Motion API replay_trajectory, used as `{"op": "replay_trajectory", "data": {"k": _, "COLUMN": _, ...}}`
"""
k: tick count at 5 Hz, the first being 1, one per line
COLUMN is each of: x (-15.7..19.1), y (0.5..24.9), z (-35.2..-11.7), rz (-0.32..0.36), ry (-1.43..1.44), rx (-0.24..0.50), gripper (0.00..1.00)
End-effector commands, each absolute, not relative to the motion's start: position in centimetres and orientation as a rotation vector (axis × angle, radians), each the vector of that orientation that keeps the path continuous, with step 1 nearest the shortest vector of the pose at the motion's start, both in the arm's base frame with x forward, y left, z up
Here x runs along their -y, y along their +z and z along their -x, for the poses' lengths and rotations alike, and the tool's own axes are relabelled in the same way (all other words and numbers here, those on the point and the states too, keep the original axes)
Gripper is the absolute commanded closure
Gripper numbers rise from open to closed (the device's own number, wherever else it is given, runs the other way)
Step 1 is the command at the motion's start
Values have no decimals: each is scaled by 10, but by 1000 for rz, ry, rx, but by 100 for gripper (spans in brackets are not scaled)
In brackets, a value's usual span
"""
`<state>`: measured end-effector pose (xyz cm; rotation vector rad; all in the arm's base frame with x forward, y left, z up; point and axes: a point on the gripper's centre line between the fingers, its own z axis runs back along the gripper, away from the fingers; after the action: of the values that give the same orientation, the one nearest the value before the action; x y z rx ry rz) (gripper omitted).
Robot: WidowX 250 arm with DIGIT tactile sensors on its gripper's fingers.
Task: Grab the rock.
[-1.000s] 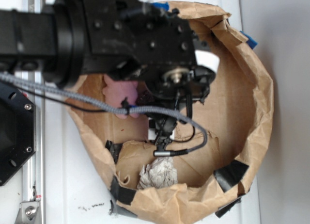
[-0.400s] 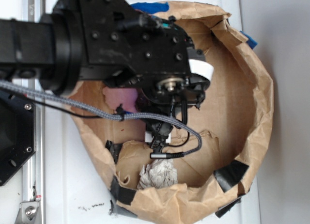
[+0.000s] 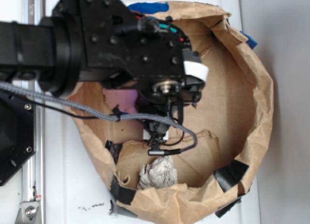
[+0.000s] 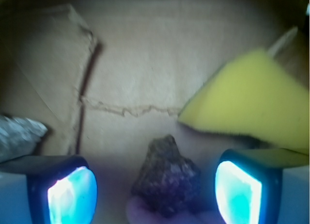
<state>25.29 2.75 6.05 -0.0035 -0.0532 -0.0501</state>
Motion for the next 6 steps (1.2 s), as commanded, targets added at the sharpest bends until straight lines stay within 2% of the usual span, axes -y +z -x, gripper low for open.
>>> {"op": "replay_trajectory", "data": {"k": 1, "x": -37, "y": 48, "z": -249, "rz": 0, "ry": -11, "rx": 84, "gripper": 0}}
{"op": "replay_trajectory", "data": {"k": 6, "x": -18, "y": 34, "z": -254, "rz": -33, "ry": -34, "rx": 50, "gripper": 0}}
